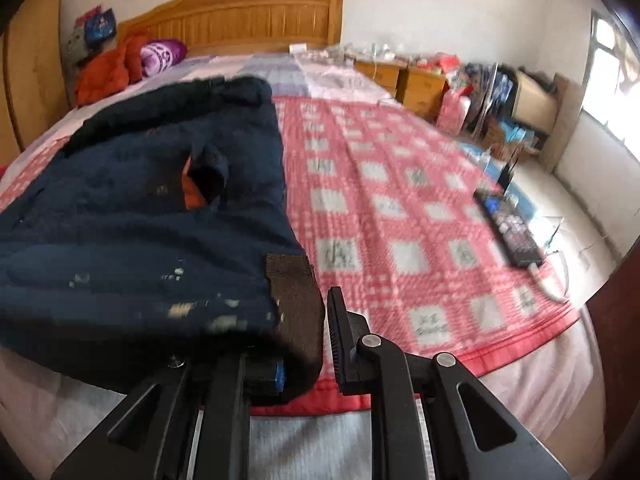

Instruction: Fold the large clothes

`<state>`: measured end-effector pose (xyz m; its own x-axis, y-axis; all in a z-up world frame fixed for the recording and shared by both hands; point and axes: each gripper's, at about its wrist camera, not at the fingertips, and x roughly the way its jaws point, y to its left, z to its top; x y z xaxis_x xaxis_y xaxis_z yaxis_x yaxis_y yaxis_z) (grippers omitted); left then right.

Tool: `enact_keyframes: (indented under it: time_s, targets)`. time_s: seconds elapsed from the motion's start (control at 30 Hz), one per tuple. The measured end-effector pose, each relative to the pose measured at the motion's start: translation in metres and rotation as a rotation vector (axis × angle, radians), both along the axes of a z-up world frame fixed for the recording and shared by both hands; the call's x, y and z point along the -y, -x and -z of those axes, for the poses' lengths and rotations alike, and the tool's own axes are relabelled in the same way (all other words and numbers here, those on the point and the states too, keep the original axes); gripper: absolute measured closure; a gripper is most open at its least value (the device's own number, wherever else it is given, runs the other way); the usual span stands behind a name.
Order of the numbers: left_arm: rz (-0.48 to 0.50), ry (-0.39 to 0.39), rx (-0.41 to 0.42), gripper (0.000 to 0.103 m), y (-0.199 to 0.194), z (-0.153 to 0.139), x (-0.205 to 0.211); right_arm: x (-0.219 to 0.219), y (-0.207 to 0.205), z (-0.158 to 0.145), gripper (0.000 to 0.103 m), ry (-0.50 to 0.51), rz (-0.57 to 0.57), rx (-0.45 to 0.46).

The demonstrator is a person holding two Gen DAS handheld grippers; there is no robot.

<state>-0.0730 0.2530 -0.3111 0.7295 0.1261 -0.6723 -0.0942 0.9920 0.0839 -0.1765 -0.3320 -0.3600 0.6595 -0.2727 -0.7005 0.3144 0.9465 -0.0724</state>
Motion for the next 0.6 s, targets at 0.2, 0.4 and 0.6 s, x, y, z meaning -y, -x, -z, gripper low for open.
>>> enact_keyframes:
  time_s: [0.2,0.4,0.6]
  targets:
    - [0.006,-0.015,-0.180,0.088,-0.014,0.062,-0.003,0.003,-0.001,0.040,0.088,-0.054,-0.016,-0.130]
    - [-0.010,-0.032,-0.158,0.089,-0.013,0.044,0.002,0.002,0.004,0.025,0.088,-0.044,-0.038,-0.115]
    - [0.004,-0.096,-0.175,0.089,-0.028,-0.018,0.013,0.007,-0.006,-0.024,0.089,-0.051,-0.082,-0.118]
